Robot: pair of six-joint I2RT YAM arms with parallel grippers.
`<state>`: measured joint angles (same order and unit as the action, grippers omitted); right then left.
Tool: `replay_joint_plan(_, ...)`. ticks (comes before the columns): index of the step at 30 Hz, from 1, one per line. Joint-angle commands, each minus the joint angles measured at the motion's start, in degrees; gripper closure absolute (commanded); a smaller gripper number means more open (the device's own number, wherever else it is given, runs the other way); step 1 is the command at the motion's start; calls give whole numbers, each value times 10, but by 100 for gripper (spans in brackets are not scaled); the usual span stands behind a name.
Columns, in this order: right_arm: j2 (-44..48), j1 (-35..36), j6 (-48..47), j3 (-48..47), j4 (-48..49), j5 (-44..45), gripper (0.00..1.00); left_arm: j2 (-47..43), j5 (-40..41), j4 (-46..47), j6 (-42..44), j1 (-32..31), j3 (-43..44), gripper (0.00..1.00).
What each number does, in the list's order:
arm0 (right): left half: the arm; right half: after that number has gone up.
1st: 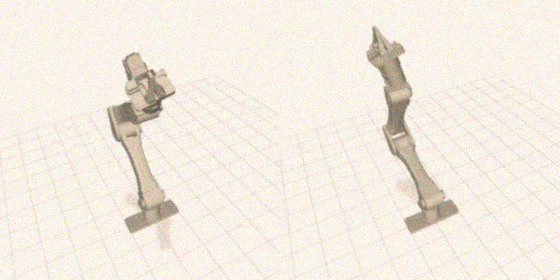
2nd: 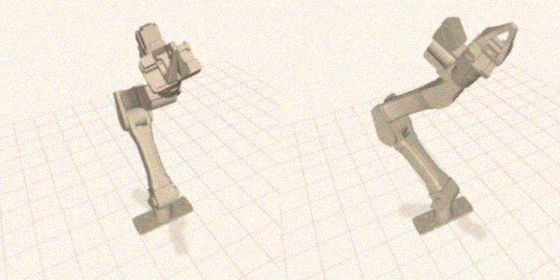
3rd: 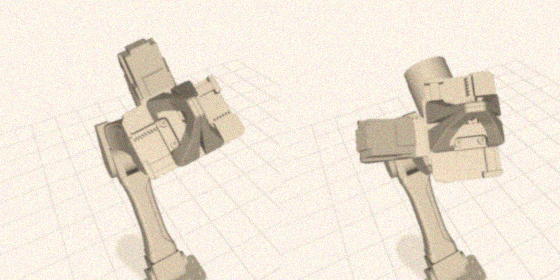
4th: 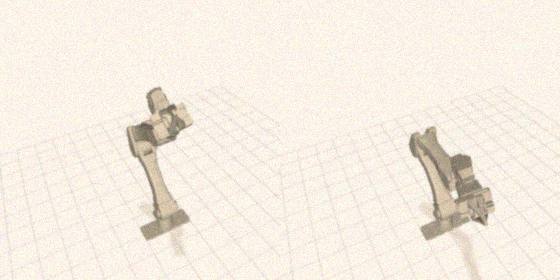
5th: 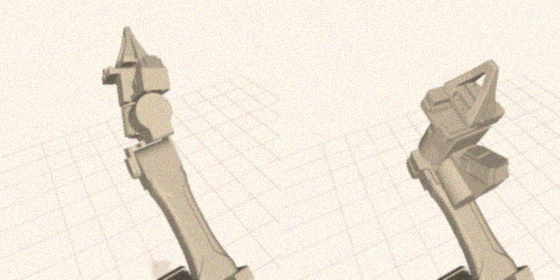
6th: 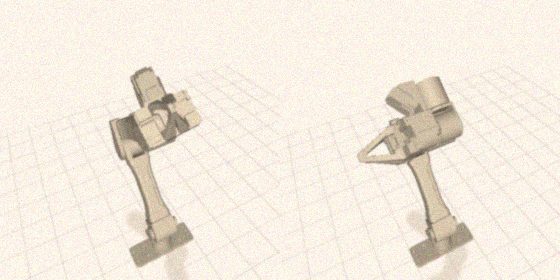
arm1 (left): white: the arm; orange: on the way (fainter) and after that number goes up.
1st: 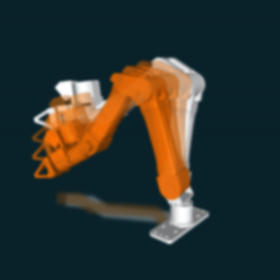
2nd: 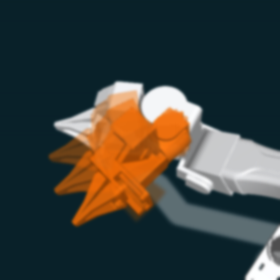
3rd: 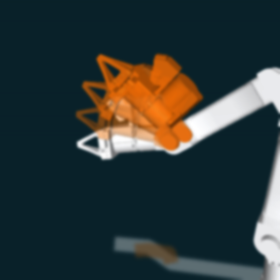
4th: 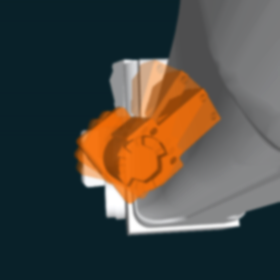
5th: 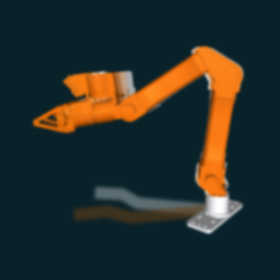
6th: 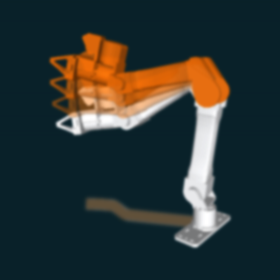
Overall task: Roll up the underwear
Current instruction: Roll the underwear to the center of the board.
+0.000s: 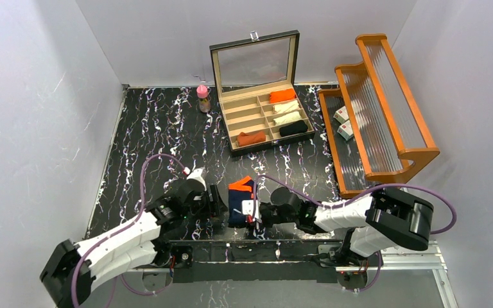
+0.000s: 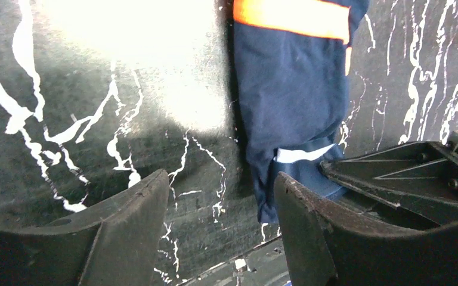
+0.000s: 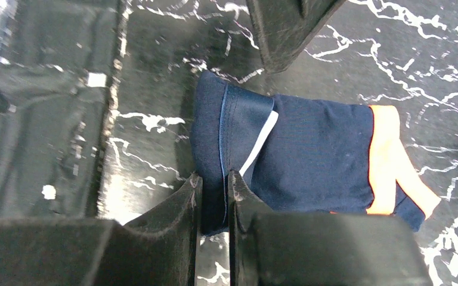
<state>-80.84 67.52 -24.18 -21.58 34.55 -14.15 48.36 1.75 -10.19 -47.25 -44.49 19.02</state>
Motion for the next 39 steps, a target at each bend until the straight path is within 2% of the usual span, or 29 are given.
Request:
replay_joint_plan(1, 1, 5, 75, 4, 51, -48, 99, -63, 28, -51, -11, 5, -20, 37)
replay_joint_plan(5, -2, -3, 138, 3, 54, -60, 99, -112, 10, -27, 12, 4, -27, 35)
replay_joint_plan(10, -38, -38, 223, -23, 39, -137, 99, -154, -16, -6, 40, 4, -30, 35)
replay_joint_plan(16, -104, -100, 342, -63, 36, -237, 99, -133, -63, 11, 52, 4, -31, 35)
replay_joint_plan(24, -221, -174, 523, -112, 33, -351, 99, -115, -76, 29, 42, 4, -41, 35)
replay_joint_plan(31, -279, -216, 637, -104, 56, -357, 98, -121, -84, 47, 39, 4, -55, 35)
replay_joint_plan(39, -297, -227, 647, -127, -37, -317, 93, -99, -106, 74, 42, 4, -67, 34)
